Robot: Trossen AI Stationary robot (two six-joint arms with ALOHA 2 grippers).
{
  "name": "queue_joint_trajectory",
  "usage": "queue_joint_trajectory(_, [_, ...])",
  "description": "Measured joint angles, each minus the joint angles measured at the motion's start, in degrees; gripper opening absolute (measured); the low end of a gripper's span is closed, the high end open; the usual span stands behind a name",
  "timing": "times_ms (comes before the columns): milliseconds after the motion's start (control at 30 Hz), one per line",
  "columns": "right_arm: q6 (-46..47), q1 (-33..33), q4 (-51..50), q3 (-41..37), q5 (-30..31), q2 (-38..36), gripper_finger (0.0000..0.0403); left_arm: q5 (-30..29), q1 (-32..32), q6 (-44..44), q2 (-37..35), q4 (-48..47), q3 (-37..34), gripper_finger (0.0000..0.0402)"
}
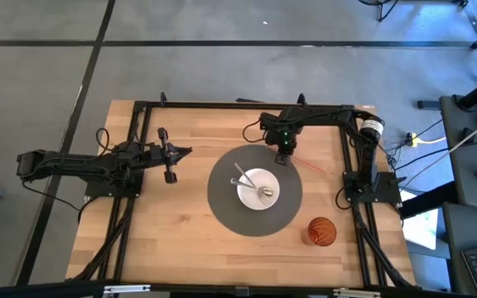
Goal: Pick & Place Utensil
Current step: Put the orange straw into the orange cup
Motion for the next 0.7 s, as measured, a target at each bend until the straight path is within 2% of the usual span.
queue_joint_trajectory(233, [-1.0,-0.56,-1.03,0.24,5.58,-1.89,0.0005,0.0,0.01,0.0,0.0,-0.19,0.0,0.0006])
queue_joint_trajectory(367, [-0.84,-2.24,-2.13,1.24,6.0,-5.64,0.0004,0.0,0.0,0.0,0.0,-0.35,0.0,0.0006])
queue_joint_trajectory(600, [-1.17,-3.58,-0.25,2.86,7.31,-16.55,0.0006,0.0,0.01,0.0,0.0,-0.38,0.0,0.0006])
queue_joint_trajectory(700, [-0.55,-2.65,4.69,3.14,4.99,-24.2,0.0003,0.0,0.0,0.0,0.0,-0.48,0.0,0.0006])
